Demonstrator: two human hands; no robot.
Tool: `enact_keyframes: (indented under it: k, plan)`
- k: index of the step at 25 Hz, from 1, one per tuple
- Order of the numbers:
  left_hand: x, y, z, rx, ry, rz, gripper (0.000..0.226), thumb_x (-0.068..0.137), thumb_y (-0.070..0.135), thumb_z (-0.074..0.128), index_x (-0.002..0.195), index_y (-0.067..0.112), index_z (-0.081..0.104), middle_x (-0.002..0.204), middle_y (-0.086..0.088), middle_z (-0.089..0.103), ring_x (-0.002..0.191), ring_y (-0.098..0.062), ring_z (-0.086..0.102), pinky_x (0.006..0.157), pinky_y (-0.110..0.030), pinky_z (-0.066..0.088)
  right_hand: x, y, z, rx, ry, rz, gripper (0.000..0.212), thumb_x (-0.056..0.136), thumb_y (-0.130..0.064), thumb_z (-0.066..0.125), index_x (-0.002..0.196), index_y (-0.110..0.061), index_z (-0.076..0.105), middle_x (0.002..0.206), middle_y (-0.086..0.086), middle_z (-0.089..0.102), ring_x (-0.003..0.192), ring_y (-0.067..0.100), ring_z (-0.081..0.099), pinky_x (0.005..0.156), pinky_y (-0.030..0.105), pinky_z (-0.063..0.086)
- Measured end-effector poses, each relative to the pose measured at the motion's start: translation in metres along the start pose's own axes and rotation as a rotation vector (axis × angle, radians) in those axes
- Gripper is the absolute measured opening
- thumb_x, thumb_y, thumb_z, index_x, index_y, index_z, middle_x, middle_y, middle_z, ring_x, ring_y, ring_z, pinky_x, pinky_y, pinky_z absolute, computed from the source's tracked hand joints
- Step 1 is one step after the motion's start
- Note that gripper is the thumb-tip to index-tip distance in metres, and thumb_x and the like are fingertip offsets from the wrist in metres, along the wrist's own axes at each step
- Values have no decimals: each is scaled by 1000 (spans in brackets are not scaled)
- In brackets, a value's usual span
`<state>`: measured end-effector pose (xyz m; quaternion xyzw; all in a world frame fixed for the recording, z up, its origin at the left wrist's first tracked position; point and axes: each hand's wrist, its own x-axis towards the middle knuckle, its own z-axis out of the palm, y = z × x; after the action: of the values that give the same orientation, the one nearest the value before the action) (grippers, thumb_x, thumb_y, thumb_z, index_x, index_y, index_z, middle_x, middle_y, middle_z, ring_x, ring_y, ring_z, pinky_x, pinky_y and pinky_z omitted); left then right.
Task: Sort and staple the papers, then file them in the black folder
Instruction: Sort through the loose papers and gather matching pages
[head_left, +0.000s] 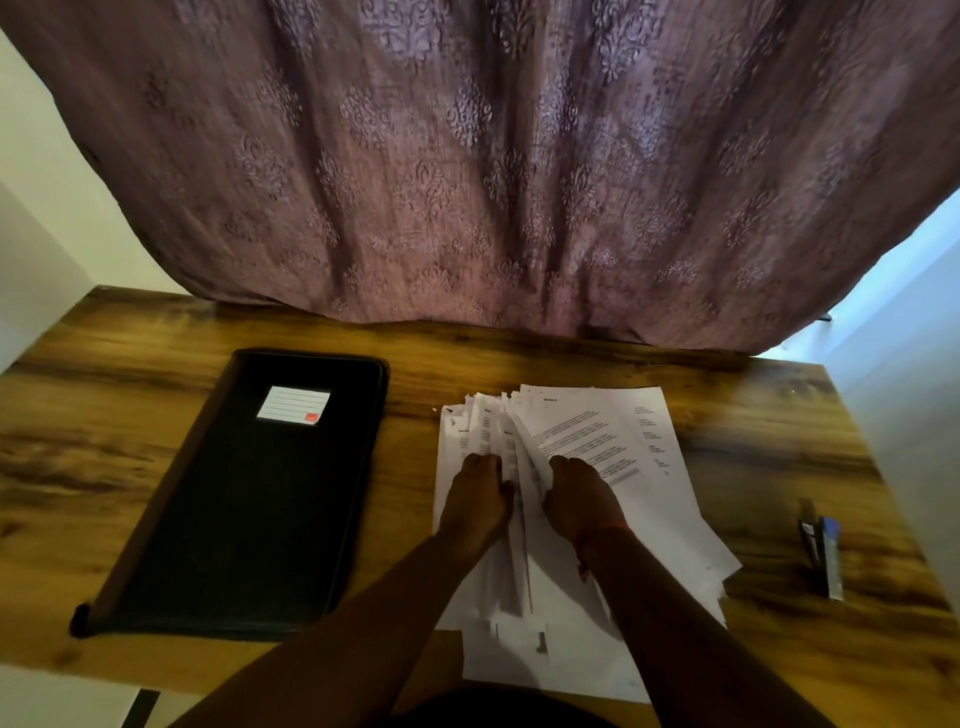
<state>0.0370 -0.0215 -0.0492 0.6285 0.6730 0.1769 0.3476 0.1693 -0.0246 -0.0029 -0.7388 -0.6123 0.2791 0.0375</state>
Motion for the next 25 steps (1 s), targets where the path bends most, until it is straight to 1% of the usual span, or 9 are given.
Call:
enact_keyframes:
  k: [2,5,8,12,15,17,20,23,25]
  plan:
    - [-1,1,1,-34,-24,13,25,102,30,48,119,20,62,125,-5,60,119,-25,58,102,-42,50,3,0,-3,64,19,31,44,92,-15,54,136,-11,49,136,12,53,127,29,49,107,38,39]
    - [-6,9,0,37,-107,37,31,104,33,40,122,26,65,141,-7,46,134,-29,40,115,-47,35,2,1,-6,119,72,77,47,93,-21,57,138,-11,48,139,12,52,129,30,48,108,38,37]
    - [-12,12,2,156,-143,105,31,98,39,54,128,30,59,153,-9,28,140,-36,28,116,-49,30,1,2,-6,162,53,80,49,91,-24,61,137,-12,47,138,12,53,128,31,49,108,40,38]
    - [-12,15,5,172,-43,-12,77,79,56,72,141,22,40,151,-12,25,135,-33,31,106,-46,42,1,4,-7,185,36,97,46,91,-21,60,136,-13,49,137,11,54,127,30,49,108,41,38]
    - [-9,18,10,232,-59,-40,88,76,62,71,144,21,33,153,-13,21,138,-35,28,107,-49,41,-1,7,-8,253,45,119,50,91,-15,60,138,-13,45,140,12,50,131,31,45,109,43,37]
    - [-8,18,13,303,-58,-6,93,76,63,70,149,24,27,159,-12,8,144,-40,16,112,-57,33,-3,8,-7,325,62,144,50,91,-11,58,139,-12,44,142,12,48,132,32,43,110,44,36]
    - [-10,25,15,418,-35,193,95,84,48,70,156,26,14,163,-12,-10,149,-40,-11,118,-64,11,-5,9,-4,354,92,175,49,89,-12,61,136,-15,47,138,11,51,130,32,46,109,44,38]
    - [-17,36,9,476,21,376,85,87,41,70,154,15,24,164,-12,3,151,-35,-5,121,-54,0,-7,11,-2,388,145,184,41,88,-19,66,126,-19,52,128,7,58,120,29,54,106,46,44]
    - [-22,44,3,138,-111,354,62,94,31,62,148,13,37,157,-10,31,148,-31,24,121,-41,16,-9,14,-6,415,183,201,37,89,-23,65,124,-20,54,125,6,61,116,28,57,104,50,45]
